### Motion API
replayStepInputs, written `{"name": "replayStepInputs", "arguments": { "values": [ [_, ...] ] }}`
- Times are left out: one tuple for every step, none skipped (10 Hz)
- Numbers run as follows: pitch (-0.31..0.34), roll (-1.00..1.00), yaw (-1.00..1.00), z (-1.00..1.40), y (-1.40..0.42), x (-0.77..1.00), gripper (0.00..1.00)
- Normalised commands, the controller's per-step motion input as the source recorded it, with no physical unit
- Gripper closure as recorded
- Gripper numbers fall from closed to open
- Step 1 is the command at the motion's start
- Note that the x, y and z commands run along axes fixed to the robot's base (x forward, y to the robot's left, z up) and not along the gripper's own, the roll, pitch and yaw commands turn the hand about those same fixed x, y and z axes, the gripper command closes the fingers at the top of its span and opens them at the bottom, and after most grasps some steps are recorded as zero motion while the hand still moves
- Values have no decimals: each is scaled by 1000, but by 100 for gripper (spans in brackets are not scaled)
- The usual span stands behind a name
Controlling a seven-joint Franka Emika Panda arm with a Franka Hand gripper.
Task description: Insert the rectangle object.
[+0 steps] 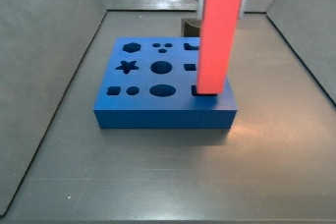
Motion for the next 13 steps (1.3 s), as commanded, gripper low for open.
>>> {"name": "replayStepInputs", "arguments": {
  "values": [
    [6,0,0,0,0,43,100],
    [7,0,0,-49,0,51,100],
    [70,34,43,-191,200,-26,100],
    [0,0,154,-129,109,-231,100],
    [0,0,171,-120,0,-140,100],
    [0,0,69,-149,0,-80,100],
    [0,0,40,-206,0,-120,100],
    [0,0,114,-269,0,-83,100],
    [9,51,126,-260,40,-29,100],
    [33,56,54,-243,14,0,100],
    [23,34,0,-314,0,26,100],
    [7,0,-89,-383,-31,209,100],
    [20,0,-149,-371,-71,269,100]
  ]
}}
